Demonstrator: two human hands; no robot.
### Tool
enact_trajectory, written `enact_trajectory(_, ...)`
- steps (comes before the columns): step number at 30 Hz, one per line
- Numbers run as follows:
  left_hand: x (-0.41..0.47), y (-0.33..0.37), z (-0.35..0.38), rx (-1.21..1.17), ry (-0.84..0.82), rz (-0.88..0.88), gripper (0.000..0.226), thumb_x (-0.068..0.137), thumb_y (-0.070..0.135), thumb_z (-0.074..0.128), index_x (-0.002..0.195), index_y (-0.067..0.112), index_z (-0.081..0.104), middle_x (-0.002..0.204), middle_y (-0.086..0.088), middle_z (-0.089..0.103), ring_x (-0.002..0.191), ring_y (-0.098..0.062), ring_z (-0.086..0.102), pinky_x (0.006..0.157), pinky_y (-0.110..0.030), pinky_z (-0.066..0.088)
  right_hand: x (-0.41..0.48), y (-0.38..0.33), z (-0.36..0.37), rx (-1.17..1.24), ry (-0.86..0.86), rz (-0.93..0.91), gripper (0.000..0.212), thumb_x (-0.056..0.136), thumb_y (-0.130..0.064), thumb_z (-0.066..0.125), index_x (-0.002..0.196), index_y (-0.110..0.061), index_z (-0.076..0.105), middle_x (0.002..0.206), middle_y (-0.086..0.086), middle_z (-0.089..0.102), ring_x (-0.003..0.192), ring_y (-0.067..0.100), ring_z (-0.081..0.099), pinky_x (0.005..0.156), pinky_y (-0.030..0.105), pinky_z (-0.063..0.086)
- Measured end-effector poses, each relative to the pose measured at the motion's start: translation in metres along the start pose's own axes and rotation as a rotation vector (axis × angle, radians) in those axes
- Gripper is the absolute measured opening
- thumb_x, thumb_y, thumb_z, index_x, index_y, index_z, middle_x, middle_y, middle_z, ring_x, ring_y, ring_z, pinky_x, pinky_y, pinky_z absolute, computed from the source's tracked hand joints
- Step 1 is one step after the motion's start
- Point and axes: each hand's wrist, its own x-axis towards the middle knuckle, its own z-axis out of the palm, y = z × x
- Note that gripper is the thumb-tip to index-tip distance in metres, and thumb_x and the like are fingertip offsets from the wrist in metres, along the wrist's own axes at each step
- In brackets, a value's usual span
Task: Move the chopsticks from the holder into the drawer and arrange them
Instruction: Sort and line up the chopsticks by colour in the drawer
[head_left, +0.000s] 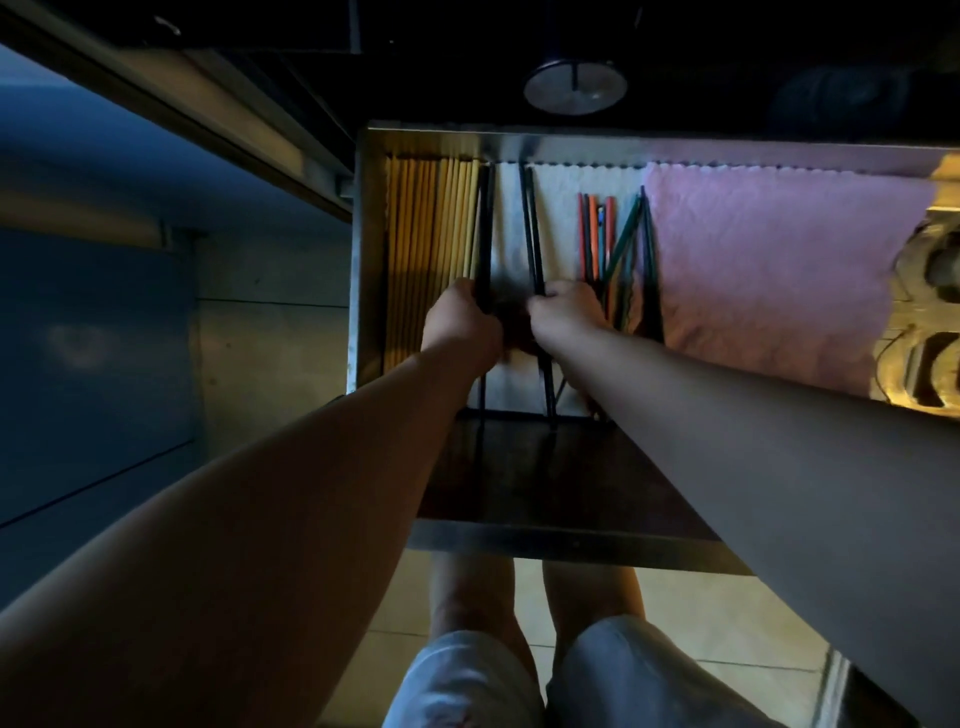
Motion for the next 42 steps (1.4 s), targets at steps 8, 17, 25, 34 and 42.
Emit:
enact_trajectory(8,-0.007,0.003,-0.012,0.159,0.043,0.108,0.034,0.088,0.012,0.064,0.119,0.016,0.052,0.106,-0.004,0.061,0.089,-0.018,0.057,0.071,-0.031,0.05,-0.006,-0.002,0.001,-0.036,0.038,-0.019,0.017,0.084,-0.018,0.054,0.088,-0.013,0.07,0.076,0.006,0.067,0.069,0.022,0.065,0.065,0.031,0.056)
enact_trajectory(17,-0.009,-0.009,-0.02,0.729,-0.105,0.428,0.084,0.089,0.014,0.058,0.155,0.027,0.007,0.163,0.006,-0.008,0.148,-0.027,-0.004,0.115,-0.049,0.019,-0.007,0.0,-0.001,-0.05,0.123,-0.057,0.016,0.081,-0.018,0.053,0.086,-0.017,0.068,0.09,0.006,0.07,0.083,0.027,0.067,0.074,0.035,0.058)
enact_trajectory(25,0.001,-0.031,-0.016,0.917,-0.112,0.419,0.098,0.089,0.014,0.056,0.15,0.031,-0.018,0.154,0.013,-0.035,0.146,-0.018,-0.02,0.116,-0.048,0.011,-0.011,-0.004,0.013,-0.086,-0.009,-0.095,0.017,0.086,-0.017,0.053,0.088,-0.014,0.069,0.09,0.004,0.07,0.082,0.021,0.066,0.072,0.032,0.057)
enact_trajectory(34,-0.004,-0.038,-0.019,1.037,-0.182,0.518,0.094,0.091,0.018,0.053,0.151,0.027,-0.019,0.153,0.01,-0.039,0.145,-0.018,-0.025,0.116,-0.049,0.01,-0.012,0.0,0.016,-0.045,-0.006,-0.069,0.02,0.086,-0.013,0.049,0.089,-0.015,0.069,0.077,0.0,0.066,0.081,0.024,0.068,0.078,0.042,0.06)
enact_trajectory(42,-0.013,-0.023,-0.014,1.037,-0.175,0.428,0.084,0.095,0.021,0.048,0.153,0.026,-0.012,0.156,0.008,-0.032,0.146,-0.022,-0.021,0.117,-0.051,0.005,-0.012,0.005,0.0,-0.004,0.042,-0.08,0.023,0.084,-0.012,0.052,0.095,-0.01,0.072,0.092,0.005,0.07,0.089,0.026,0.066,0.08,0.046,0.058)
